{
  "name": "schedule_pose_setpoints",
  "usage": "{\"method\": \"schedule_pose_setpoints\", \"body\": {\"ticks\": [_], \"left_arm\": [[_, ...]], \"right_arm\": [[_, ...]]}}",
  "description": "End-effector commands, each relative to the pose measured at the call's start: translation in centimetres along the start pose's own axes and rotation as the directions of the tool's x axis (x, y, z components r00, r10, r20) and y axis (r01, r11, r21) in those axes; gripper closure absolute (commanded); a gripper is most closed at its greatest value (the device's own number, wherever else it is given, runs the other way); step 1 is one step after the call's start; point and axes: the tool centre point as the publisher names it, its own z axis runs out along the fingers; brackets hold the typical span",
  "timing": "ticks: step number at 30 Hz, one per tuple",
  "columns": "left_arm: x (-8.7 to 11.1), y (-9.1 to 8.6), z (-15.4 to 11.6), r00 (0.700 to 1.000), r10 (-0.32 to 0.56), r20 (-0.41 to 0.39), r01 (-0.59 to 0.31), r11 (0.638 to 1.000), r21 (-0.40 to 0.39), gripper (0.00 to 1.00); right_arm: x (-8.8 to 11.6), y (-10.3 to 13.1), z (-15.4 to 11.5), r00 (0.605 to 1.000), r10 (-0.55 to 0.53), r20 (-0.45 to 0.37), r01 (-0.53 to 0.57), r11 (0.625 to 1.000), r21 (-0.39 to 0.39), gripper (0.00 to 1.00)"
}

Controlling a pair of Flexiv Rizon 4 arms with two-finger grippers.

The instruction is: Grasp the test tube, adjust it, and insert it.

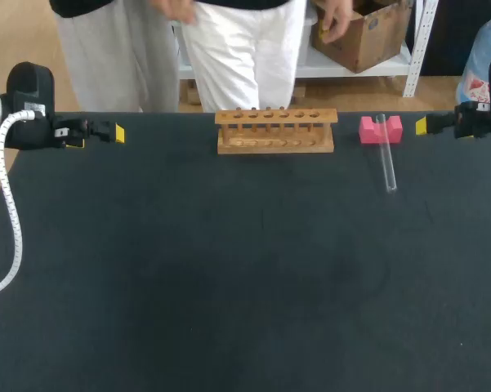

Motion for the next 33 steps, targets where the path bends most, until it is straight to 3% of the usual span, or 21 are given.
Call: {"method": "schedule_pose_setpoints", "body": {"ticks": [1,31,33], "left_arm": [[0.00,0.00,0.00,1.000,0.000,0.000,0.000,1.000,0.000,0.00],[0.00,0.00,0.00,1.000,0.000,0.000,0.000,1.000,0.000,0.00],[-0.23,0.29,-0.14,0.999,0.036,0.023,-0.036,0.999,0.024,0.00]], "right_arm": [[0.00,0.00,0.00,1.000,0.000,0.000,0.000,1.000,0.000,0.00],[0.00,0.00,0.00,1.000,0.000,0.000,0.000,1.000,0.000,0.00],[0.00,0.00,0.00,1.000,0.000,0.000,0.000,1.000,0.000,0.00]]}}
